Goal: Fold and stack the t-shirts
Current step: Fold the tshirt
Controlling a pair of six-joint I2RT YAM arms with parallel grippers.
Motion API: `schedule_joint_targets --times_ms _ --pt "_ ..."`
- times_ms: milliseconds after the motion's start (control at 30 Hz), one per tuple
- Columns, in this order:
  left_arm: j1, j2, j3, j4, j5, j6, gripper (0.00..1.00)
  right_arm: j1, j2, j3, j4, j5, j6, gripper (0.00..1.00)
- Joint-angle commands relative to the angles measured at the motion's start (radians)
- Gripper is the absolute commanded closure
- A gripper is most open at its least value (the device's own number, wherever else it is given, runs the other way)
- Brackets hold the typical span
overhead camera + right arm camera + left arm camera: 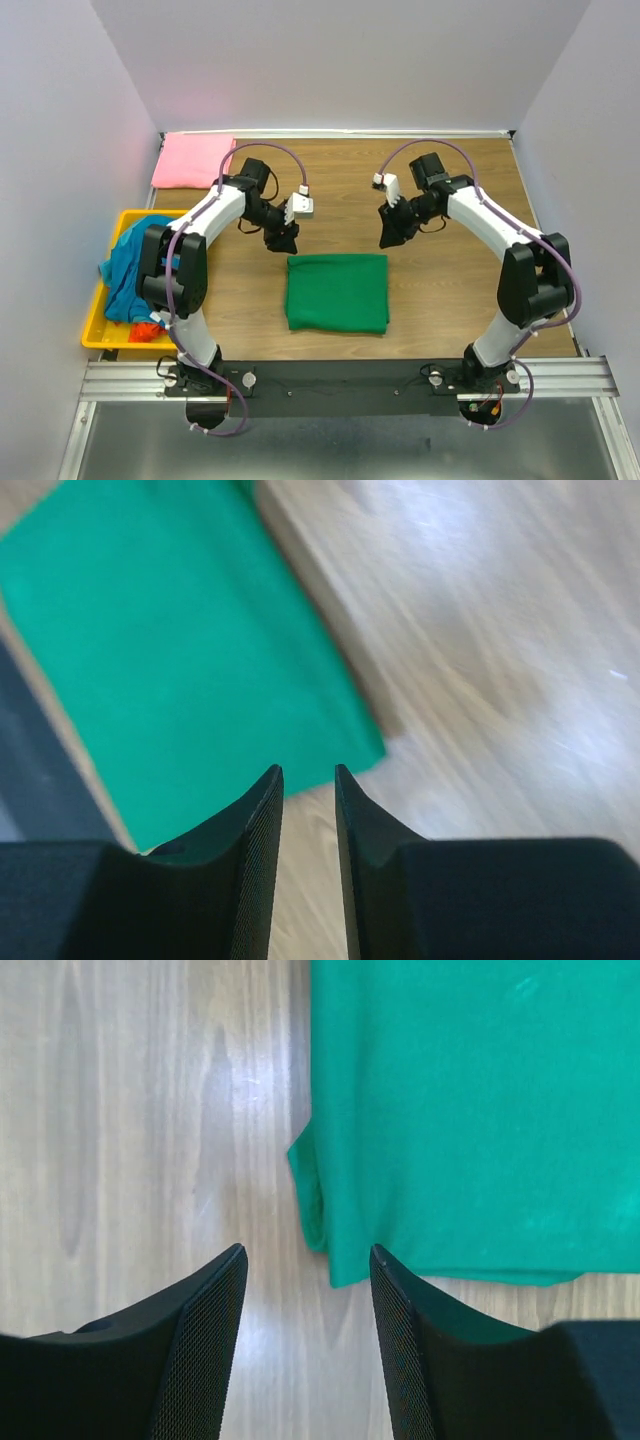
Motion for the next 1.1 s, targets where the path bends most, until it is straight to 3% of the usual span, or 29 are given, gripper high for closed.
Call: schedule_joint_targets --times_ms 0,133,200,333,400,433,533,700,800,900,967,1033,1067 --pt "-0.002 0.070 0.008 -0.025 0.075 -0.042 0.39 0.006 0.061 -0.003 -0.022 -0.172 0.074 0.64" --pt "0.000 0.120 -0.013 -0.022 0.080 -0.025 0.37 0.009 0.107 -0.026 0.027 -0.097 0.067 0.50" --pt "0.000 0.137 -0.016 -0.015 0.087 -0.033 0.40 0.007 0.118 -0.043 0.079 -0.061 0.069 0.50" --pt "0.000 0.220 0.020 -0.025 0.119 -0.044 0.73 0.009 0.206 -0.028 0.133 -0.017 0.064 0.52" --pt "0.000 0.248 0.039 -0.027 0.126 -0.066 0.82 0.007 0.228 -0.034 0.164 0.017 0.054 0.55" --pt "0.001 0.261 0.047 -0.018 0.126 -0.088 0.91 0.007 0.239 -0.043 0.187 0.043 0.057 0.61" --pt "0.026 0.315 0.073 0.086 0.123 -0.209 1.00 0.007 0.272 -0.062 0.260 0.127 0.070 0.76" --pt "0.037 0.366 0.132 0.211 0.071 -0.430 1.00 0.006 0.334 -0.060 0.372 0.238 0.106 0.93" --pt "0.049 0.425 0.171 0.195 0.075 -0.442 0.99 0.001 0.354 -0.046 0.408 0.308 0.107 0.96" --pt "0.069 0.453 0.200 0.228 0.043 -0.507 0.92 0.000 0.365 -0.013 0.416 0.316 0.110 0.97" --pt "0.107 0.432 0.206 0.298 0.026 -0.597 0.75 -0.002 0.357 0.024 0.417 0.339 0.121 0.87" --pt "0.150 0.394 0.224 0.307 0.104 -0.654 0.58 -0.031 0.340 0.059 0.411 0.324 0.179 0.66" --pt "0.159 0.340 0.235 0.300 0.112 -0.651 0.55 -0.045 0.320 0.072 0.408 0.290 0.196 0.57"
